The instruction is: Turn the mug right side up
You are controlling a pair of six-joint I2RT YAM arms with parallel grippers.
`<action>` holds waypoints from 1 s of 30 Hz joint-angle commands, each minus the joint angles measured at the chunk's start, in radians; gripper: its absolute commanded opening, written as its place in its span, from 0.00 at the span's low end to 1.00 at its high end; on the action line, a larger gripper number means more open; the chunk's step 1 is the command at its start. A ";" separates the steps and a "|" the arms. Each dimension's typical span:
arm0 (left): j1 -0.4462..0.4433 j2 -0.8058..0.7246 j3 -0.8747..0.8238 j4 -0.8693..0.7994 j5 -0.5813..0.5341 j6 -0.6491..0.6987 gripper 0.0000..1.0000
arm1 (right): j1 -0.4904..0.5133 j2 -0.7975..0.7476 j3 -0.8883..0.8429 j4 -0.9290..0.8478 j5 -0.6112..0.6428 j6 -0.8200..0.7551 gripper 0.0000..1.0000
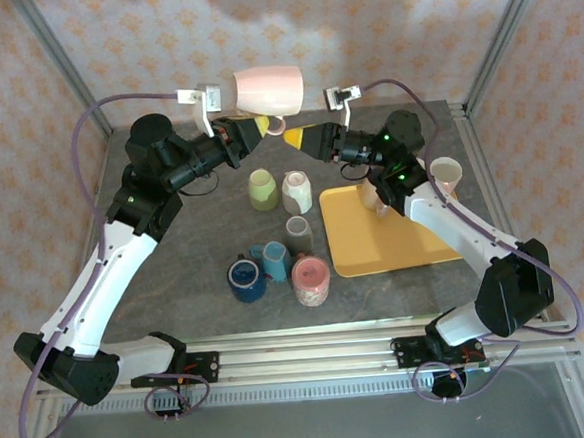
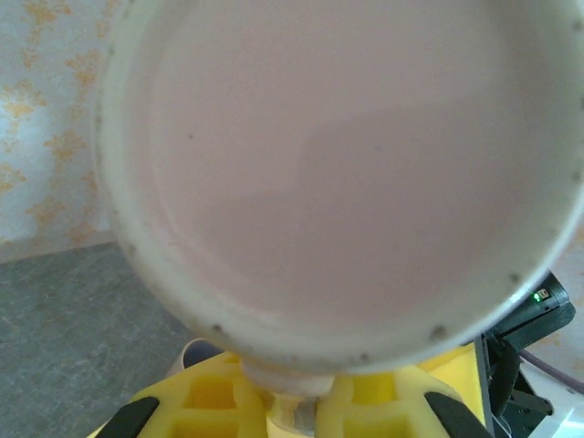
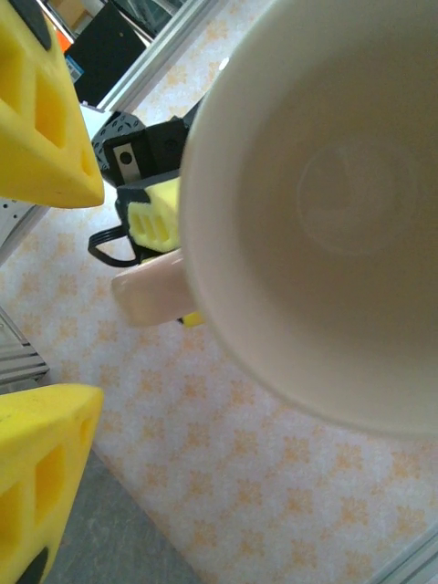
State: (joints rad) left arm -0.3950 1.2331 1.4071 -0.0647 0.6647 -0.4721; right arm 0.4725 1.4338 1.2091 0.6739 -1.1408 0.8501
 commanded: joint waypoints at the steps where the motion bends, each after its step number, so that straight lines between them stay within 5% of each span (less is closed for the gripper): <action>1: -0.014 -0.014 0.021 0.147 -0.014 -0.020 0.00 | 0.013 0.001 0.043 0.086 0.029 0.018 0.52; 20: -0.063 -0.024 -0.011 0.193 -0.055 -0.051 0.00 | 0.018 0.026 0.055 0.227 0.135 0.098 0.40; 30: -0.084 -0.013 -0.049 0.247 -0.097 -0.053 0.00 | 0.032 0.043 0.058 0.264 0.158 0.110 0.21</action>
State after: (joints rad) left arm -0.4675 1.2331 1.3666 0.0620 0.5861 -0.5308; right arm 0.4931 1.4693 1.2282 0.8574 -1.0004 0.9501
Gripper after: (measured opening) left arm 0.123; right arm 0.219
